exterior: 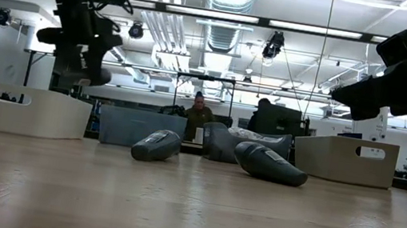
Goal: Pick & Place Travel size toiletries
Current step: Put the black deodorant into the white bin
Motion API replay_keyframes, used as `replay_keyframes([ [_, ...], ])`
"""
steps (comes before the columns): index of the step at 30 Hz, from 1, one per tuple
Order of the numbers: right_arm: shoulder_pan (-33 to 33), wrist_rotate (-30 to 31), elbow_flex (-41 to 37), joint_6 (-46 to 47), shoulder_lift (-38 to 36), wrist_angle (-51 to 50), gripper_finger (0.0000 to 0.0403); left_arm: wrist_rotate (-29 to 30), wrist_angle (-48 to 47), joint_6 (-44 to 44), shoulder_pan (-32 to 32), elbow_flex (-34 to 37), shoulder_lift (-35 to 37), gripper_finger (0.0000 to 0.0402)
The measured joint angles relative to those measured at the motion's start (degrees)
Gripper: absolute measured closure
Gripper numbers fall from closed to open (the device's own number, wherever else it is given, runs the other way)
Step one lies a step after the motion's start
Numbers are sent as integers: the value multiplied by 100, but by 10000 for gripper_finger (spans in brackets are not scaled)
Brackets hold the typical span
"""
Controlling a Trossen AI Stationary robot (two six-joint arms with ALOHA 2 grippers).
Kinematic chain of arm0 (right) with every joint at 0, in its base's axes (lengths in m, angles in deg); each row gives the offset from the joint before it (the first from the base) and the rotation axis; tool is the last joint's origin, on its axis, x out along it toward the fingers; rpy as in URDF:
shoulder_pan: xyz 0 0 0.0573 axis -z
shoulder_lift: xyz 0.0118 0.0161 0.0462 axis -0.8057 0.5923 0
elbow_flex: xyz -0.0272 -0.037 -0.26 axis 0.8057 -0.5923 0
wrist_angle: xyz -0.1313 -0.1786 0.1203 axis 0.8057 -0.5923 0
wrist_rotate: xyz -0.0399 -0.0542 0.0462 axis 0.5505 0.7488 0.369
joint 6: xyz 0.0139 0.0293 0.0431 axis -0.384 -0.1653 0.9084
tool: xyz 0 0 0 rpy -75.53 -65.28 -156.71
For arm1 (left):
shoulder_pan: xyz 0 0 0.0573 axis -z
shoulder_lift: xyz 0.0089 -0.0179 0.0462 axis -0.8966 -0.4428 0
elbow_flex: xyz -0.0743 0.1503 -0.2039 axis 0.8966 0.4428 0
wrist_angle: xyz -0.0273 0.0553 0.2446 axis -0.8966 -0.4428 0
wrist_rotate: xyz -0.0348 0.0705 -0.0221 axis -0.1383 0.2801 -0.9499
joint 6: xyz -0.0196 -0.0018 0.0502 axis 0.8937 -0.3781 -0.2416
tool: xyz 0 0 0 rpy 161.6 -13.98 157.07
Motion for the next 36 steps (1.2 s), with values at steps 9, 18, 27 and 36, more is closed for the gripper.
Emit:
replay_keyframes([
  [9,0,1,0,-12,0,0,249,-67,-1060,414,-140,7,-58,183],
  [18,-2,0,0,11,0,0,225,-36,-846,434,-147,351,-484,183],
  [27,0,0,0,12,0,0,207,-32,-336,431,-147,667,-850,183],
  [36,0,1,0,-8,0,0,207,-369,-250,748,-147,681,-1112,183],
])
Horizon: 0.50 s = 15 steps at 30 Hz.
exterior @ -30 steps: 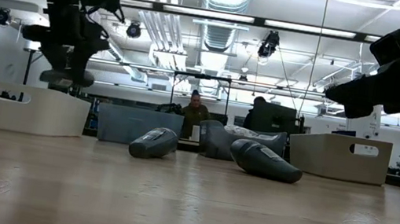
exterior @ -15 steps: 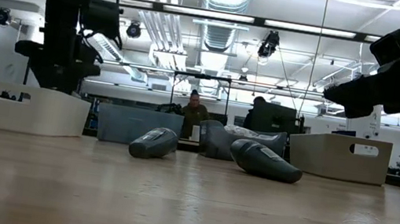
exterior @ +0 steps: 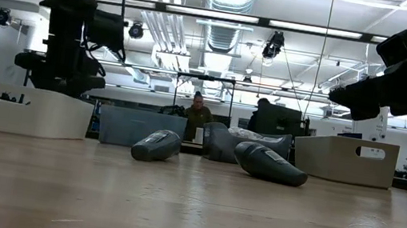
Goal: Pick & Place Travel size toiletries
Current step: Put the black deodorant into the white bin
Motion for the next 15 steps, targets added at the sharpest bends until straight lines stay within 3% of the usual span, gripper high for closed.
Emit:
replay_keyframes([
  [15,-2,-2,0,-4,0,0,252,234,109,-28,-2,0,-119,175],
])
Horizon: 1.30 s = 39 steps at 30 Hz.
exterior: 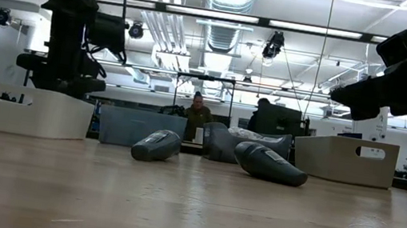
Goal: Pick & Place Travel size toiletries
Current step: Put the black deodorant into the white bin
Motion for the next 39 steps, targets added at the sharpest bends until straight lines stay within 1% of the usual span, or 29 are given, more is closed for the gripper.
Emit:
replay_keyframes([
  [8,2,0,0,4,0,0,278,4,56,-3,0,2,0,155],
  [16,2,1,0,23,0,0,305,6,78,-13,0,1,0,152],
  [25,2,2,0,24,0,0,338,-33,70,-259,0,-29,11,152],
  [29,1,0,0,5,0,0,350,-66,-1,-437,0,-174,106,152],
  [39,1,1,0,23,0,0,367,-65,-222,-465,0,-452,592,152],
])
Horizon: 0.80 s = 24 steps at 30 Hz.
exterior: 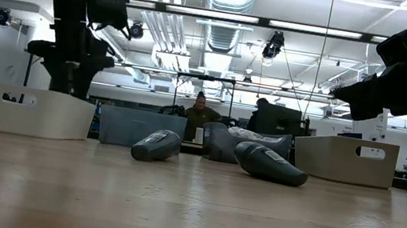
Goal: Pick & Place Travel size toiletries
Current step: Put the black deodorant into the white bin
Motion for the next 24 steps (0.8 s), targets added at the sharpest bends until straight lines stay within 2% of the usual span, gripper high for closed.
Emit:
replay_keyframes([
  [5,0,-1,0,-15,0,0,368,-2,2,1,0,0,279,152],
  [13,1,-1,0,3,0,0,348,-155,71,62,4,0,496,152],
  [19,0,0,0,-16,2,0,329,-460,733,-106,177,28,490,152],
  [24,1,1,0,-22,0,0,312,-474,1377,-145,498,33,488,152],
])
